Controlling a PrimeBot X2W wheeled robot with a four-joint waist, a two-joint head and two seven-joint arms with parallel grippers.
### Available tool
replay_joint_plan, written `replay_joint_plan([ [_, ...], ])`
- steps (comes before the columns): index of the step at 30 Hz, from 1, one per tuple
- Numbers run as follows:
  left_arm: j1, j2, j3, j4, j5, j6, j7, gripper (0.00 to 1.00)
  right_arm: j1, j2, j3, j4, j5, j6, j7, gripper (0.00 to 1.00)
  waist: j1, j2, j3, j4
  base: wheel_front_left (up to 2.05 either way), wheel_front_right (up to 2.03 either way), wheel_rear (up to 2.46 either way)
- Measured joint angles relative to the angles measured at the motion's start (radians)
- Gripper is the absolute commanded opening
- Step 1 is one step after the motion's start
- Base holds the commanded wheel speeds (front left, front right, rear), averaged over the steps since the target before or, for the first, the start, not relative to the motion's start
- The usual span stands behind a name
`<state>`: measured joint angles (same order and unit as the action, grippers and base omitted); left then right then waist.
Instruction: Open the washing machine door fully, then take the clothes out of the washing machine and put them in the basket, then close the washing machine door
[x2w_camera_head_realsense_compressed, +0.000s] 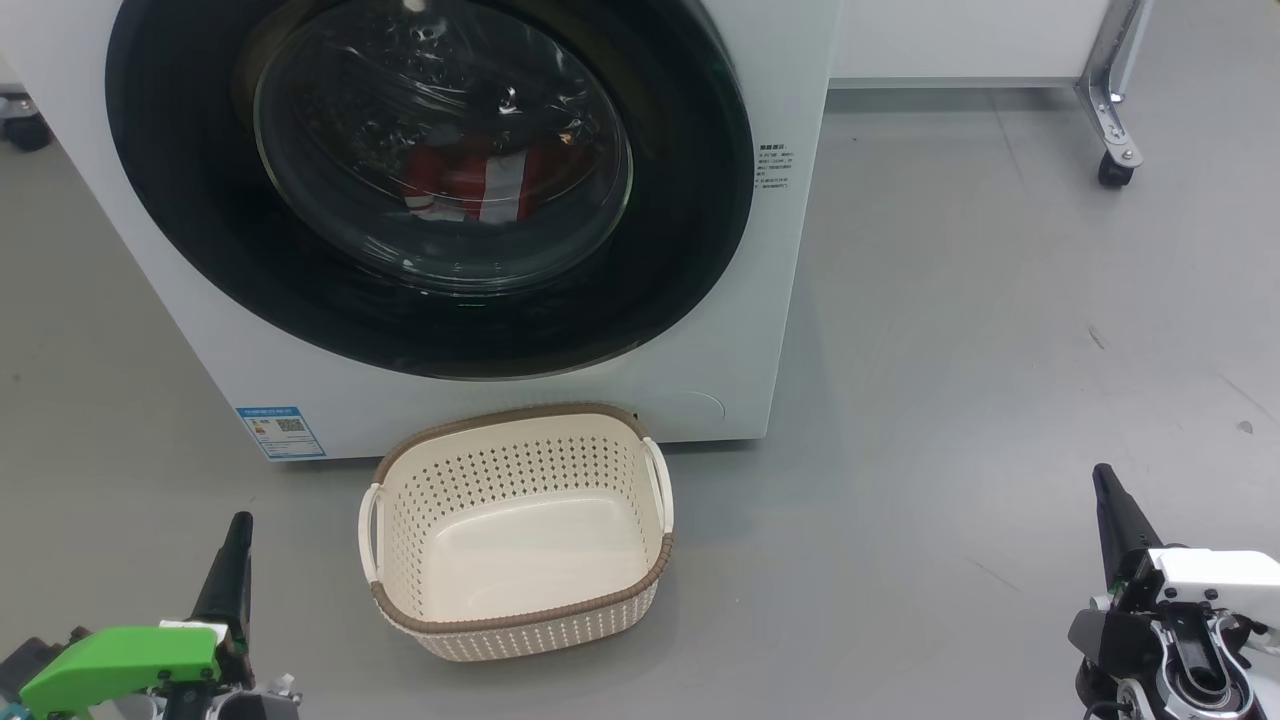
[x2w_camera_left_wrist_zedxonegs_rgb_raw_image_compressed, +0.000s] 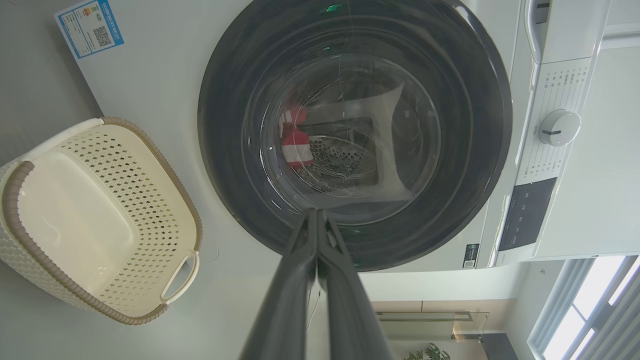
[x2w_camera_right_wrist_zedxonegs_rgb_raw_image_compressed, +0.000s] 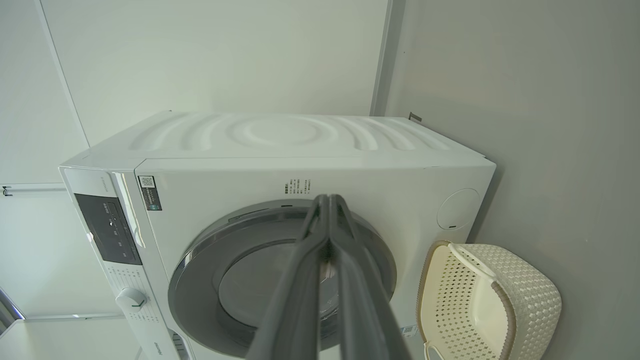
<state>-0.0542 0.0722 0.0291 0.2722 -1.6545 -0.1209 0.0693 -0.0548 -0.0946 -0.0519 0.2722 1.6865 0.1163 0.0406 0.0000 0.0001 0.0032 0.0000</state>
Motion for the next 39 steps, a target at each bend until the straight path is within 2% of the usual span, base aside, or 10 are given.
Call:
replay_joint_plan([
  [13, 0.0, 0.0, 0.001, 0.0, 0.0, 0.0, 0.0, 0.0, 0.0, 0.001, -0.002, 0.0, -0.001, 0.0, 0.001, 0.0, 0.0, 0.0, 0.0, 0.0, 0.0, 0.0, 0.0],
  [14, 0.0, -0.001, 0.001, 0.0, 0.0, 0.0, 0.0, 1.0, 0.0, 0.001, -0.002, 0.0, -0.001, 0.0, 0.001, 1.0, 0.0, -0.0001, 0.0, 0.0, 0.0, 0.0, 0.0],
  [20, 0.045, -0.029, -0.006, 0.054, 0.0, 0.001, 0.0, 1.0, 0.054, 0.034, 0.003, 0.053, -0.001, -0.005, 0.001, 1.0, 0.0, 0.0, 0.0, 0.0, 0.0, 0.0, 0.0],
  [39, 0.046, -0.025, -0.016, 0.004, 0.029, 0.001, -0.032, 1.0, 0.052, 0.032, 0.028, 0.031, -0.072, -0.005, -0.039, 1.0, 0.0, 0.0, 0.001, 0.0, 0.0, 0.0, 0.0],
])
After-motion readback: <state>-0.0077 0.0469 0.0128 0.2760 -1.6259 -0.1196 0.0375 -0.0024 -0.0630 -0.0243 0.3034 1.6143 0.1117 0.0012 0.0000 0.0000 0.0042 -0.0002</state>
